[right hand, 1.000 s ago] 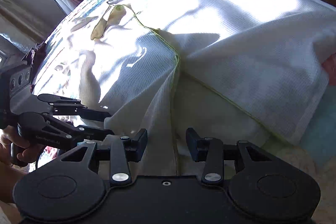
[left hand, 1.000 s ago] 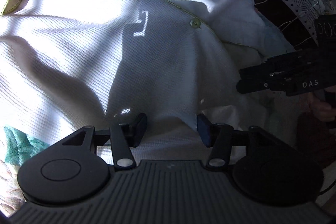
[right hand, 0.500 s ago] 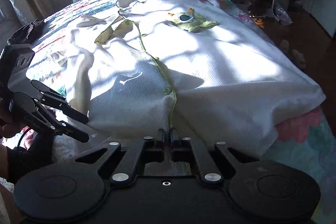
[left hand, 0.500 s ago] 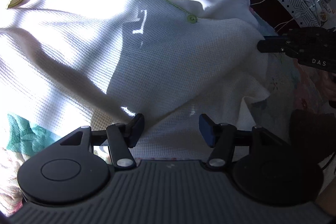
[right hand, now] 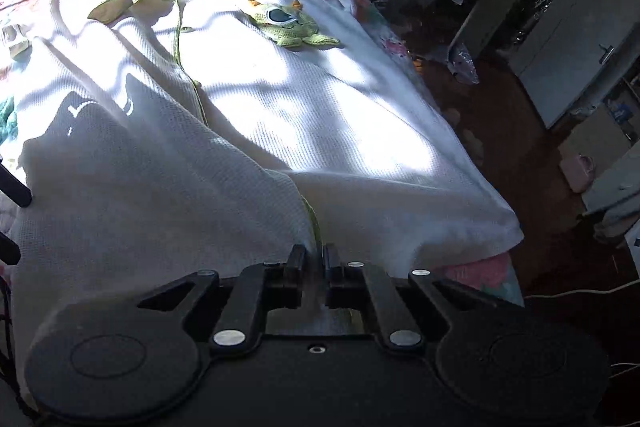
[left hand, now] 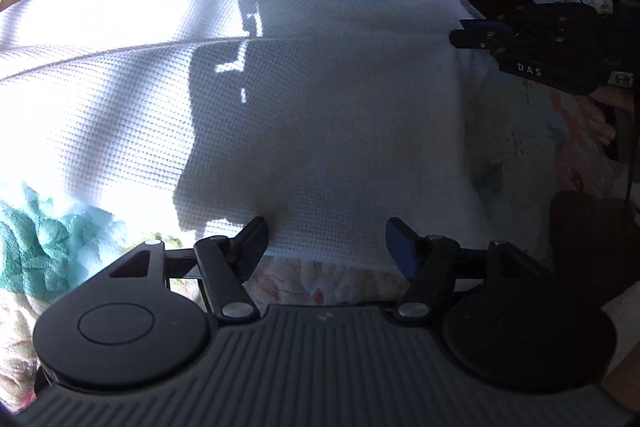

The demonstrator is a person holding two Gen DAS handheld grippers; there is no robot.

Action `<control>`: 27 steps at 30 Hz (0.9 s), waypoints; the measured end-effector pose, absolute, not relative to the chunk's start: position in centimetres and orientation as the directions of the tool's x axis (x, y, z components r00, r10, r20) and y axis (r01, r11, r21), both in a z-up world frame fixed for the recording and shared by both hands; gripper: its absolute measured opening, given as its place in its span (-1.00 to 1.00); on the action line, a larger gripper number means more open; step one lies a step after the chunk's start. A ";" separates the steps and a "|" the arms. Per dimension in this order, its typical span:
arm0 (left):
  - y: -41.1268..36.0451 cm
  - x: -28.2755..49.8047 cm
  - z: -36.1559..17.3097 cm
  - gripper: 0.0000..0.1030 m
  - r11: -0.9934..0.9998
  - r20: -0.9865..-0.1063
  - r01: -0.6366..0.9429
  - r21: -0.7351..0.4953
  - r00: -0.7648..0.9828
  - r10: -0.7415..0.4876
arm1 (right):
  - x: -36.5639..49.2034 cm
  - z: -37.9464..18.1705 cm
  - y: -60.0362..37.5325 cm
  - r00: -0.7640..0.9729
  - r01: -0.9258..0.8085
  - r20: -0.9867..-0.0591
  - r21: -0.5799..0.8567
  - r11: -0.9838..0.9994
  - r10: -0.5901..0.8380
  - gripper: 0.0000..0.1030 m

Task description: Fold clothes

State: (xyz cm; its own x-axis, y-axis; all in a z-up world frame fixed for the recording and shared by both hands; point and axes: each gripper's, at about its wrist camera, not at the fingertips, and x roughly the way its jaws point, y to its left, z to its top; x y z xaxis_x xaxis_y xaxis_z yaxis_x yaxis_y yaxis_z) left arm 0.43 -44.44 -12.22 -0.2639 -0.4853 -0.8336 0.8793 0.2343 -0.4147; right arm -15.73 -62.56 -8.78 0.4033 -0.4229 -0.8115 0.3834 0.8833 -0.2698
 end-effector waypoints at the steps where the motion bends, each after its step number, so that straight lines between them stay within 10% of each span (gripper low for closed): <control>1: -44.2 0.7 -12.2 0.25 0.241 -0.828 0.872 -0.426 -0.268 -0.492 | -15.7 -9.1 -62.5 0.392 0.401 -0.812 -0.273 0.875 -0.433 -0.66; 6: -42.5 3.0 -11.5 0.25 0.338 -0.823 0.832 -0.440 -0.223 -0.523 | -16.3 -7.1 -61.0 0.478 0.458 -0.786 -0.159 0.875 -0.393 -0.08; 13: -39.6 7.4 -12.6 0.33 0.538 -0.824 0.705 -0.462 -0.116 -0.555 | -18.3 -5.6 -61.6 0.683 0.382 -0.727 0.274 0.883 -0.070 -0.04; 15: -39.1 7.4 -12.8 -0.30 0.540 -0.816 0.716 -0.442 -0.070 -0.574 | -18.1 -7.2 -61.9 0.693 0.343 -0.717 0.426 0.837 0.081 -0.04; 16: -39.0 7.2 -12.7 -0.92 0.537 -0.815 0.729 -0.424 -0.050 -0.577 | -18.0 -8.2 -61.8 0.688 0.340 -0.715 0.468 0.815 0.123 -0.04; 25: -35.1 9.8 -10.0 -0.84 0.659 -0.814 0.700 -0.277 0.194 -0.548 | -14.5 -8.1 -59.8 0.659 0.291 -0.718 0.517 0.805 0.223 -0.01; 27: -33.3 11.0 -9.4 -0.69 0.718 -0.792 0.645 -0.263 0.281 -0.543 | -12.9 -5.5 -58.3 0.692 0.182 -0.675 0.507 0.843 0.257 0.30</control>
